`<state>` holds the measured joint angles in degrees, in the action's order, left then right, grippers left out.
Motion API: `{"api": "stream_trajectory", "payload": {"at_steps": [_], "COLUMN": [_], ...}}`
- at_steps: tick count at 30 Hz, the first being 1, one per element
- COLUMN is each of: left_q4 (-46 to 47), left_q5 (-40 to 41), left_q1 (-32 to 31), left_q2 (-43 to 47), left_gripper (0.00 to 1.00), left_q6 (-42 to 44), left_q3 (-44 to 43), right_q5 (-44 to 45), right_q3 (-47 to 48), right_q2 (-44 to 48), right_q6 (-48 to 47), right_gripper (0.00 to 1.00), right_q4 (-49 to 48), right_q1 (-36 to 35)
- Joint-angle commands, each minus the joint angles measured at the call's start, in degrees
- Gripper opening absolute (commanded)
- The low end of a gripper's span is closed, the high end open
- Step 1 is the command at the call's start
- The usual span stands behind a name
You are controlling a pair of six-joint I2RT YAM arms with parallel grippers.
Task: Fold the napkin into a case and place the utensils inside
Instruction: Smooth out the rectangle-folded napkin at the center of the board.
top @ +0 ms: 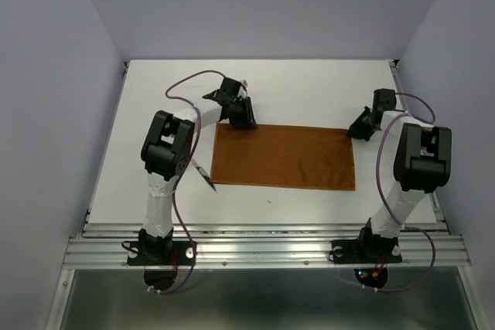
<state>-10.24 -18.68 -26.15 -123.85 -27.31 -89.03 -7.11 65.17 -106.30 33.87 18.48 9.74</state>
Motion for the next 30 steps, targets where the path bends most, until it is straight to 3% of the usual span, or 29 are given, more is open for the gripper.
{"api": "stream_trajectory", "payload": {"at_steps": [1, 15, 30], "left_q4": [-3.1, -2.7, -2.1], "left_q5": [2.8, 4.0, 2.3], "left_q1": [3.0, 12.2, 12.4], "left_q2": [4.1, 9.2, 9.8], "left_gripper": [0.43, 0.43, 0.43], "left_q6": [2.8, 4.2, 3.9], "left_q3": [3.2, 10.3, 10.8], "right_q5": [2.2, 1.8, -3.0], "right_q3": [-0.3, 0.0, 1.5], "right_q2": [-2.3, -3.6, 0.0], "right_q6": [-2.0, -2.1, -2.8], "right_gripper": [0.09, 0.09, 0.09], "right_q4": [0.1, 0.0, 1.0], "right_q1": [0.6, 0.6, 0.6]}}
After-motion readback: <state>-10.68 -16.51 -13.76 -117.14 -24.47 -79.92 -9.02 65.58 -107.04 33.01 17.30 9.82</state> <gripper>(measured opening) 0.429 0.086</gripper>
